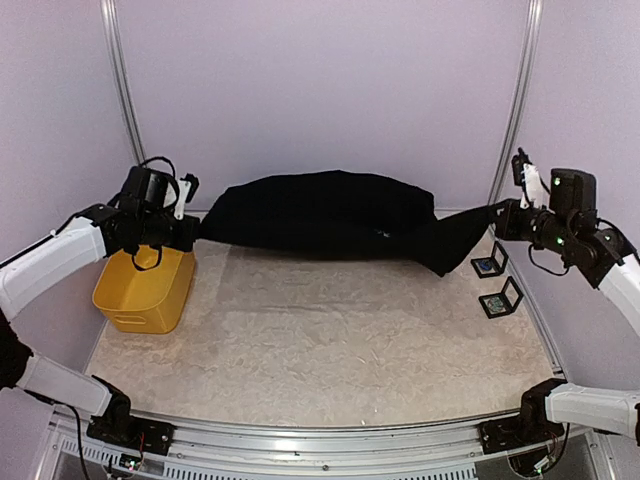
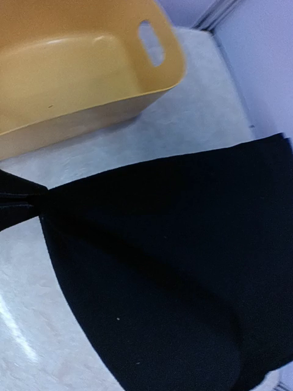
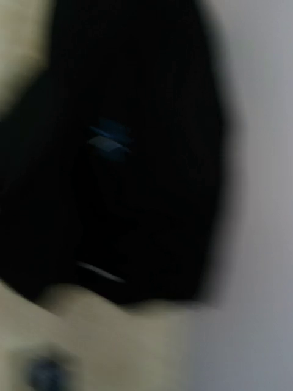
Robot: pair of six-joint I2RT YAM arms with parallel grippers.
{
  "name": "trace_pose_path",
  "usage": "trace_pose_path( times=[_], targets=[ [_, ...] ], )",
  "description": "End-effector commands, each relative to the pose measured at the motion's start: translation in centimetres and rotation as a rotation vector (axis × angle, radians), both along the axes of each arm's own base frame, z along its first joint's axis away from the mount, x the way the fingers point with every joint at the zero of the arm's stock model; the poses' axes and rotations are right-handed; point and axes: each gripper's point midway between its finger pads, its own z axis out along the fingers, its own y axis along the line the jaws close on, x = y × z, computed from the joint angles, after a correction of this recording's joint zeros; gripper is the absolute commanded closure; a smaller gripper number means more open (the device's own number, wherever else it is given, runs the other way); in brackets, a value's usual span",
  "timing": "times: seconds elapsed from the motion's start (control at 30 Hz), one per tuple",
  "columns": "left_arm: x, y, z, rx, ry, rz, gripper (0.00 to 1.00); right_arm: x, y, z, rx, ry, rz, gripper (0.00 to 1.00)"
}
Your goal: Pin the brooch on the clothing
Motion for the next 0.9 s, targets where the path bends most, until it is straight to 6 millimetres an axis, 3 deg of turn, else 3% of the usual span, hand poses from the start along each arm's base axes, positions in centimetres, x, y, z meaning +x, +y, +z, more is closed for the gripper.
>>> trace_pose_path(
  times=[0.0,0.1,0.3,0.4,0.53,0.7,0.8,0.87],
  targets=[
    [-4.3,0.2,-7.7,-0.072,0.224,0.025,1.0,-6.1,5.9,-9.6,0.193,0.434,0.276,1.0],
    [-6.1,0.3,-10.2,-0.082,0.296,0.028,1.0,-10.5,8.9,-13.6,0.226,0.658,0.445,1.0],
    [-7.4,0.0,-10.4,0.021,0.334,0.011,1.0,-16.3,7.8,-19.7,0.143,1.035,0.47,1.0],
    [-7.6,-0.2,-9.9,0.033,0.363,0.006,1.0,-17.9,7.6,-20.2,0.114,1.094,0.501,1.0],
    [-7.8,0.3,-7.6,0.044,0.321,0.036,1.0,-19.2,7.0,-19.6,0.069,1.128,0.517,1.0],
    [-9.0,-0.7,-6.0,0.008,0.326,0.026,0.99,-21.4,6.8,-20.5,0.081,1.2,0.551,1.0],
    [-10.4,-0.7,-6.4,-0.032,0.389,0.056,0.94,-21.5,6.7,-20.5,0.075,1.208,0.545,1.0],
    [-11.9,-0.4,-7.9,-0.03,0.452,0.065,0.93,-21.2,6.5,-20.5,0.063,1.212,0.526,1.0]
  ],
)
